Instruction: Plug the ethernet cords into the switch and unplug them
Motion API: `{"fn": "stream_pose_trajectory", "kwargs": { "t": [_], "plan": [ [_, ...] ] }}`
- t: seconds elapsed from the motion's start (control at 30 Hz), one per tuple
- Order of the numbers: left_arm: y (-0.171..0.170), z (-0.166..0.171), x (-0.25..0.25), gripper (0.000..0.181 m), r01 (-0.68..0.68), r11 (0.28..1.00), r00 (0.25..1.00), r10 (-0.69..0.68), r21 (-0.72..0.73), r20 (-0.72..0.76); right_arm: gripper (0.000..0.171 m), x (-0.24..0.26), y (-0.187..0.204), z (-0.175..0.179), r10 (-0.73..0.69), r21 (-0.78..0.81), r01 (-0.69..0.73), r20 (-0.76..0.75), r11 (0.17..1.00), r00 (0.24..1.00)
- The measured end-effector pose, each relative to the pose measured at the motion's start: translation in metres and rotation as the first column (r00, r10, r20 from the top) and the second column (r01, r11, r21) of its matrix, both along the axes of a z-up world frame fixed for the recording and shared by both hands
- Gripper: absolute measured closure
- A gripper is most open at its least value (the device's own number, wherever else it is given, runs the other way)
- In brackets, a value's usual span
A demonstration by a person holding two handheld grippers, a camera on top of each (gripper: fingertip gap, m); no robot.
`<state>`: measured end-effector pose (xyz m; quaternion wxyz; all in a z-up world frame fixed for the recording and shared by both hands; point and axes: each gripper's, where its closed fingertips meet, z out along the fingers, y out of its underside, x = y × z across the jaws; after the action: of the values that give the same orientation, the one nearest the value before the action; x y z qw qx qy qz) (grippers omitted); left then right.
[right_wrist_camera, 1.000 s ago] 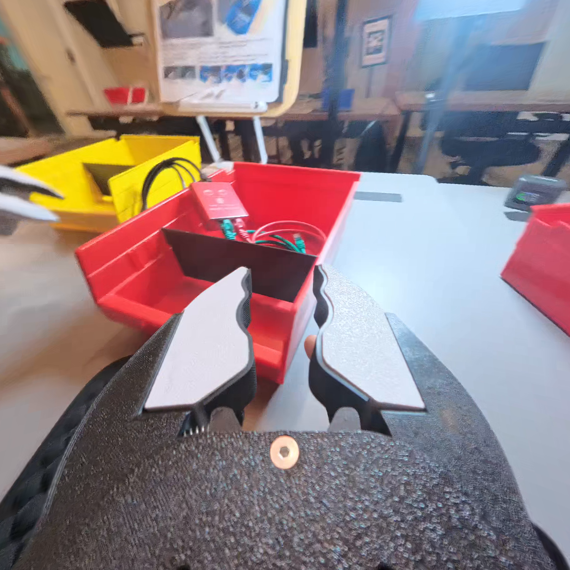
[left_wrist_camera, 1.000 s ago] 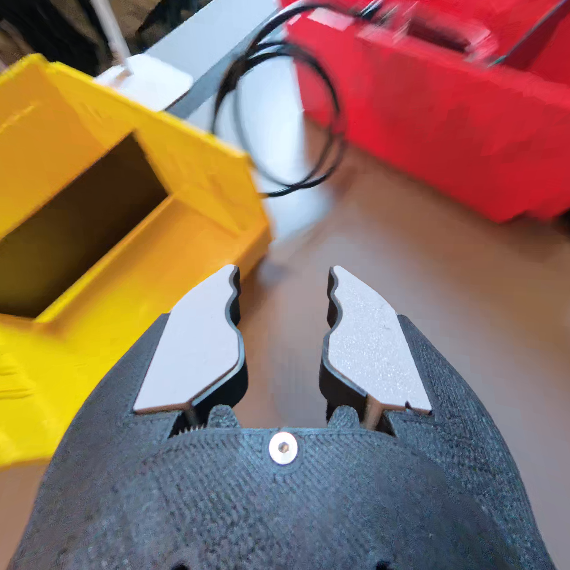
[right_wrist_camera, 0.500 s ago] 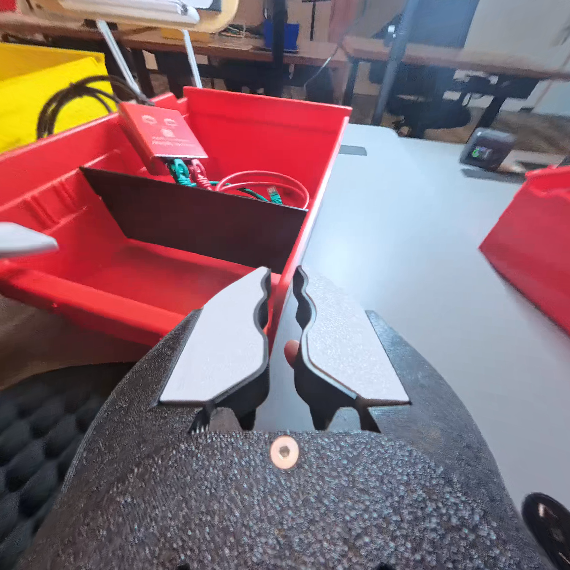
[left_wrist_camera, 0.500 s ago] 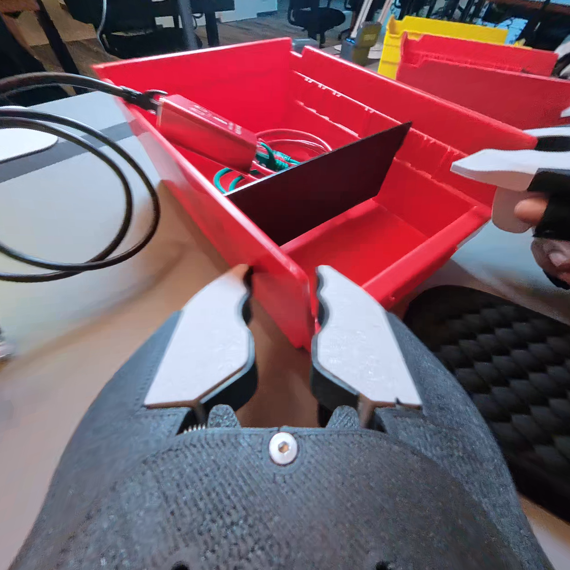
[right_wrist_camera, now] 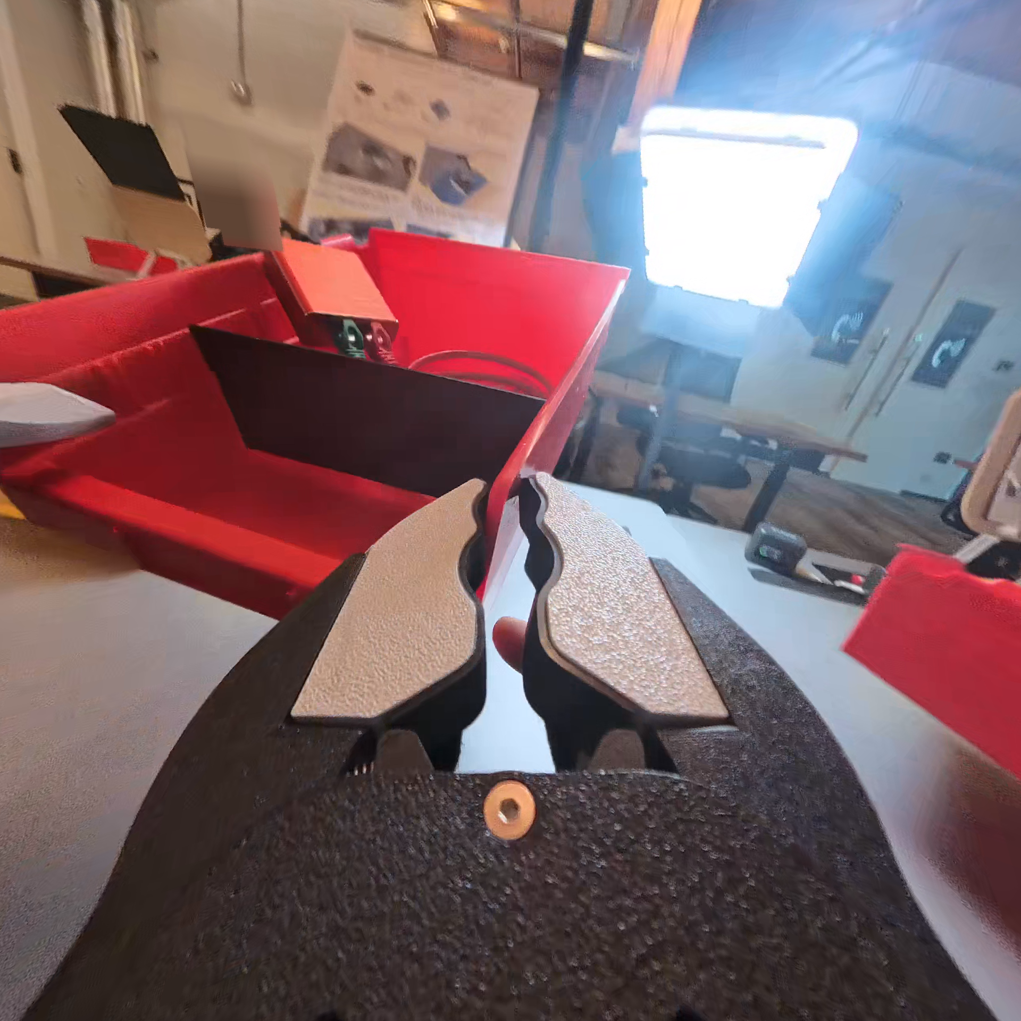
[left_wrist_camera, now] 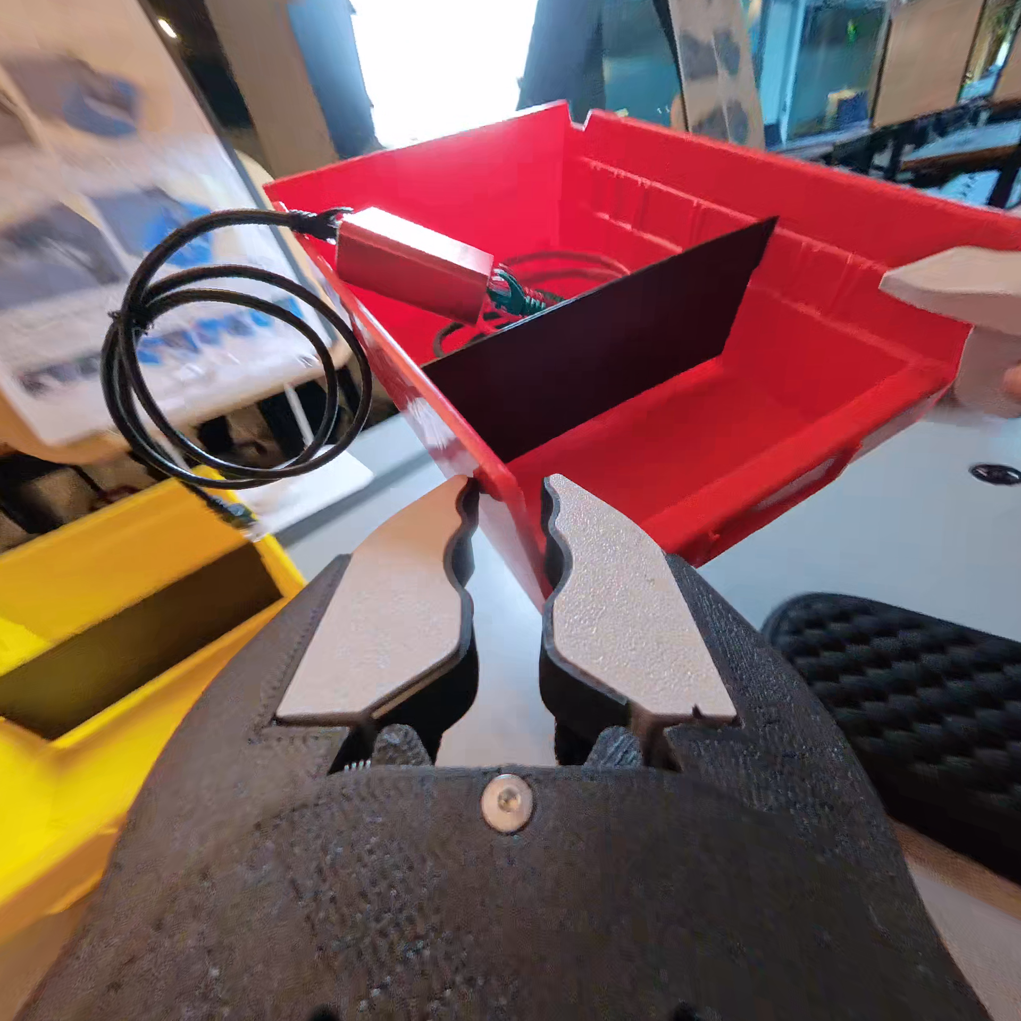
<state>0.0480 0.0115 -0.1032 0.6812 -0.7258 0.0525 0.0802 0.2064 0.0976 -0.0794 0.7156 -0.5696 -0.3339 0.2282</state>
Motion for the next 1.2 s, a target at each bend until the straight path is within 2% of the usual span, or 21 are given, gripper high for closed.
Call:
{"fn": "stream_pose_trajectory", "kwargs": {
  "t": [0.1, 0.23, 0.4, 0.57, 0.77, 0.83, 0.93, 1.1, 1.2],
  "plan": [
    [-0.030, 0.038, -0.024, 0.161, -0.076, 0.996, 0.994, 0.080, 0.056, -0.070, 0.162, -0.029, -0.017, 0.022, 0.085, 0.014, -0.085, -0.032, 0.996, 0.996],
    [-0.084, 0.061, -0.077, 0.167, -0.237, 0.968, 0.962, 0.246, 0.087, -0.122, 0.160, -0.098, -0.048, 0.027, 0.257, -0.020, -0.257, -0.027, 0.966, 0.966],
    [-0.156, 0.064, -0.161, 0.171, -0.433, 0.899, 0.891, 0.438, 0.066, -0.121, 0.158, -0.202, -0.102, 0.022, 0.455, -0.048, -0.455, -0.009, 0.889, 0.891],
    [-0.226, 0.069, -0.220, 0.172, -0.580, 0.811, 0.803, 0.585, 0.080, -0.111, 0.157, -0.283, -0.156, 0.019, 0.589, -0.044, -0.588, 0.037, 0.808, 0.807],
    [-0.287, 0.041, -0.286, 0.173, -0.658, 0.751, 0.740, 0.659, 0.056, -0.137, 0.153, -0.365, -0.214, -0.027, 0.716, -0.118, -0.706, 0.128, 0.698, 0.686],
    [-0.296, 0.029, -0.307, 0.174, -0.658, 0.751, 0.742, 0.658, 0.051, -0.131, 0.152, -0.386, -0.227, -0.049, 0.736, -0.158, -0.719, 0.152, 0.677, 0.660],
    [-0.294, 0.002, -0.334, 0.174, -0.645, 0.764, 0.755, 0.639, 0.011, -0.147, 0.151, -0.406, -0.232, -0.084, 0.727, -0.202, -0.698, 0.188, 0.687, 0.661],
    [-0.261, -0.056, -0.353, 0.174, -0.587, 0.805, 0.809, 0.587, -0.083, -0.019, 0.151, -0.402, -0.207, -0.119, 0.676, -0.278, -0.619, 0.233, 0.735, 0.699],
    [-0.243, -0.091, -0.354, 0.172, -0.570, 0.790, 0.820, 0.564, -0.227, -0.095, 0.149, -0.392, -0.194, -0.135, 0.663, -0.315, -0.586, 0.278, 0.747, 0.695]
  ]
}}
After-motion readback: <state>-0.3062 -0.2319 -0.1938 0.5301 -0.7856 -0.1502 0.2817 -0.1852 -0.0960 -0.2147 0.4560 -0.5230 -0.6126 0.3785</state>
